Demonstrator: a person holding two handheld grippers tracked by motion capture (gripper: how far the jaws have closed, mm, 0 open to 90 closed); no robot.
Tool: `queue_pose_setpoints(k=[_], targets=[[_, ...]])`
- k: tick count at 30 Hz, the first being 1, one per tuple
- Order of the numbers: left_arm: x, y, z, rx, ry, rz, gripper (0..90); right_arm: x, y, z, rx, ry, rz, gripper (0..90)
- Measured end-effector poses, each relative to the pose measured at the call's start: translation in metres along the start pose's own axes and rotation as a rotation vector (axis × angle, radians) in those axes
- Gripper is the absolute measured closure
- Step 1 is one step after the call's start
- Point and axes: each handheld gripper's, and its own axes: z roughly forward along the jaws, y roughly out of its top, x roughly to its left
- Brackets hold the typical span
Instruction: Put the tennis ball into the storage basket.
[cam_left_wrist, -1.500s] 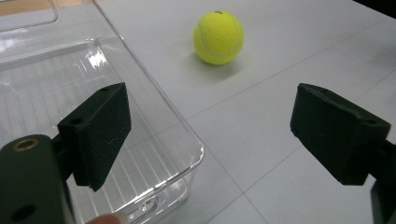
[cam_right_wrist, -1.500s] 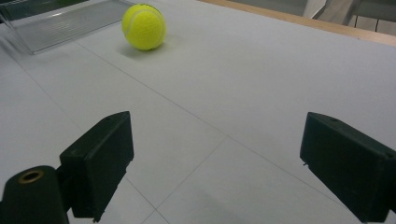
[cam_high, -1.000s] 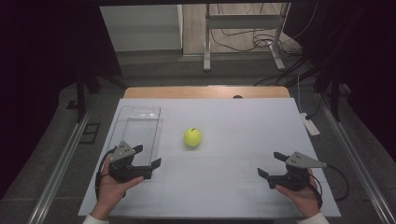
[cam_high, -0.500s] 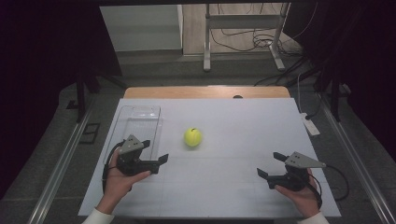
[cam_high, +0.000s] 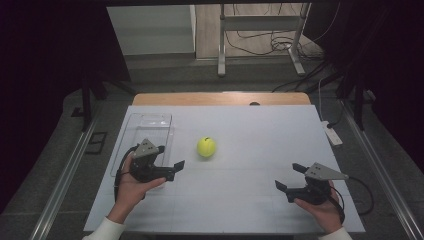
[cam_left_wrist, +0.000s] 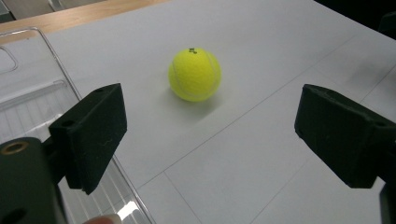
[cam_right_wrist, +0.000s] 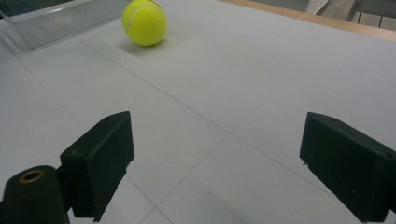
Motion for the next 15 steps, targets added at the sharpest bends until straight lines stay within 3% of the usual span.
queue_pose_setpoints(k=[15], targets=[[0.0061, 0.0097, 0.0091, 0.010, 0.001, -0.012, 9.0, -0.0002, -0.0005, 0.0007, 0.004, -0.001, -0.002, 10.5]])
